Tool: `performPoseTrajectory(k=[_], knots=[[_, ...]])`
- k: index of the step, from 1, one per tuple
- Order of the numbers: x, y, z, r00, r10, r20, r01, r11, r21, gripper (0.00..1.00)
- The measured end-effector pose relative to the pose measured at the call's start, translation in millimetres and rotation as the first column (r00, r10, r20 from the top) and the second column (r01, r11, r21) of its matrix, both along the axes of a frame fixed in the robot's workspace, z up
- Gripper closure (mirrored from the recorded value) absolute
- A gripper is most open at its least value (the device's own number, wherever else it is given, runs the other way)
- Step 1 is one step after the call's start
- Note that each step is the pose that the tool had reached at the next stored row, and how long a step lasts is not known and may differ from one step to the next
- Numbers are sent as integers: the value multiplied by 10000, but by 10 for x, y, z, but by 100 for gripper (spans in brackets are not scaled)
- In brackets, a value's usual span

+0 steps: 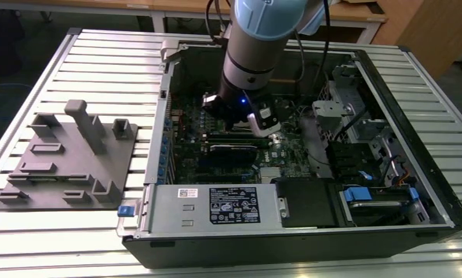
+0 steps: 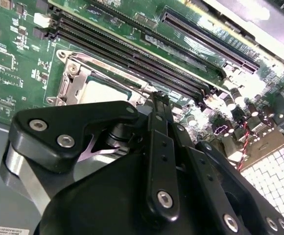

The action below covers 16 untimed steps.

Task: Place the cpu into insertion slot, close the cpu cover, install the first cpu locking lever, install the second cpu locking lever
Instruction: 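Install the second cpu locking lever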

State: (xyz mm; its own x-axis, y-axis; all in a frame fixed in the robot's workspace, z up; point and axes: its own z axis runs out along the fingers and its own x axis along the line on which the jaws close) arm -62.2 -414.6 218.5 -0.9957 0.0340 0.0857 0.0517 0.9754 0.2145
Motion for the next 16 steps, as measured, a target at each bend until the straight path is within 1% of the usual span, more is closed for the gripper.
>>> performPoseTrajectory(k=[2,4,9,12,16], knots=[[-1,-17,-4,10000,-28,-4,28,10000,42,89],[-3,-22,-16,10000,-76,-4,76,10000,55,89],[-32,-24,-45,9999,-134,-6,134,9999,63,89],[-38,-36,-53,9999,-173,-9,173,9998,75,89],[-48,-46,-67,9996,-299,-10,299,9995,124,89]])
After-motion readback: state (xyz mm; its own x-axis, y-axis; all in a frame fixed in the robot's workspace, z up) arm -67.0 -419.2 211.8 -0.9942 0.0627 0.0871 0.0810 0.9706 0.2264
